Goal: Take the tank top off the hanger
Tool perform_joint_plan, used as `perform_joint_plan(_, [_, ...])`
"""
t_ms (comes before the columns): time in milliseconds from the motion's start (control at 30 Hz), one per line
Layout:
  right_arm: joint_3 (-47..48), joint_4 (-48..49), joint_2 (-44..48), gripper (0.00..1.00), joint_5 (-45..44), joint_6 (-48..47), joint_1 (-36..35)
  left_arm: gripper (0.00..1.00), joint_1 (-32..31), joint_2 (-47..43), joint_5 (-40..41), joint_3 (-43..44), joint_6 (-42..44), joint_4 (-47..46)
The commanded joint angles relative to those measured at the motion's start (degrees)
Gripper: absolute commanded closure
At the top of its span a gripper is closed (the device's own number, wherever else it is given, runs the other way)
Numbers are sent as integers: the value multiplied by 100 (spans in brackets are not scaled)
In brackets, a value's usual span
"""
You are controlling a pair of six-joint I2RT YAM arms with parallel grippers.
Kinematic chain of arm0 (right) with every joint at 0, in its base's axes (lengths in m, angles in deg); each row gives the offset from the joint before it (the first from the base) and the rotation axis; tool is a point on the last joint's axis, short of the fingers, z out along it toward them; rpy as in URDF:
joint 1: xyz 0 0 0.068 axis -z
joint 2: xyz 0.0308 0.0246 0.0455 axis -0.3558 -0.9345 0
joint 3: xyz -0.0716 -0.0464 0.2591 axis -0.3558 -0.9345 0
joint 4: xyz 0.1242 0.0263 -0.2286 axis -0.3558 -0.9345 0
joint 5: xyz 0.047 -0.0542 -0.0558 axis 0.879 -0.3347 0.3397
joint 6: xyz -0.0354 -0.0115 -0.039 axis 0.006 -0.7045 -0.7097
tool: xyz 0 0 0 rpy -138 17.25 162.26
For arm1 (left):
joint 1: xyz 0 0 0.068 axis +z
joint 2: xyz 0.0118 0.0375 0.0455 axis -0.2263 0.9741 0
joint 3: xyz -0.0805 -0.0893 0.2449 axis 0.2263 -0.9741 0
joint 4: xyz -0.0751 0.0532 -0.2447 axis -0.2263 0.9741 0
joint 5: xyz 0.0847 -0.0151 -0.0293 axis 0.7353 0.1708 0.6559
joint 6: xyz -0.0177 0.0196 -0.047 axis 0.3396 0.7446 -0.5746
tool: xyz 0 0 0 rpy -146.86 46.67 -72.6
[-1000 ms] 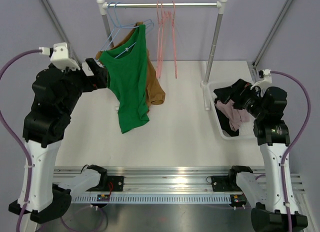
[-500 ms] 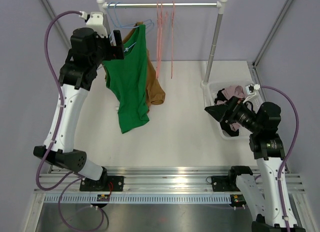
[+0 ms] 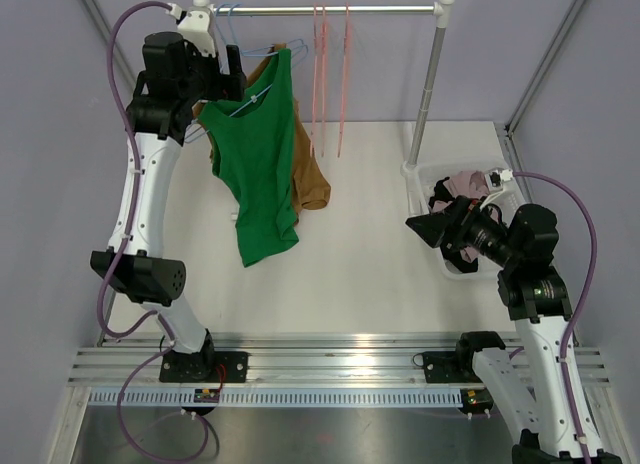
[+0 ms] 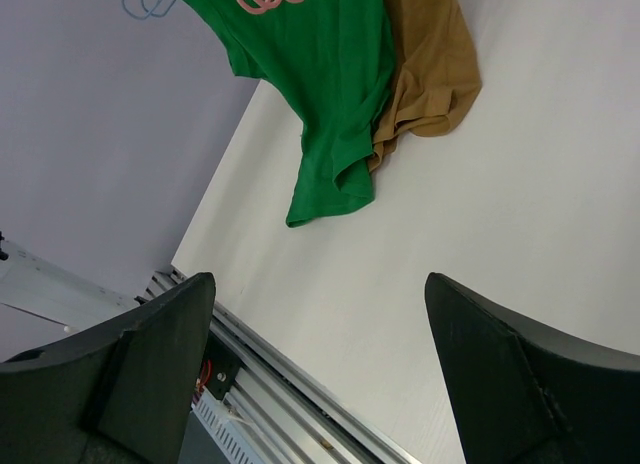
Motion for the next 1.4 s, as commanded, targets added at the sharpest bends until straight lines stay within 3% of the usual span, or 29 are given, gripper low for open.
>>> perform_joint_plan(0, [293, 54, -30, 8, 14, -140, -100, 8, 142, 155, -712, 361, 69, -56])
perform_joint_plan(300, [320, 81, -135, 9, 32, -149, -152, 29, 230, 454, -1206, 362, 25, 23])
perform_joint_plan(800, [302, 116, -170, 11, 23, -140, -161, 100, 221, 472, -1601, 431, -616, -117])
perform_joint_plan(1367, [460, 2, -127, 11, 23, -157, -161, 100, 133, -855, -1989, 195, -1706, -486])
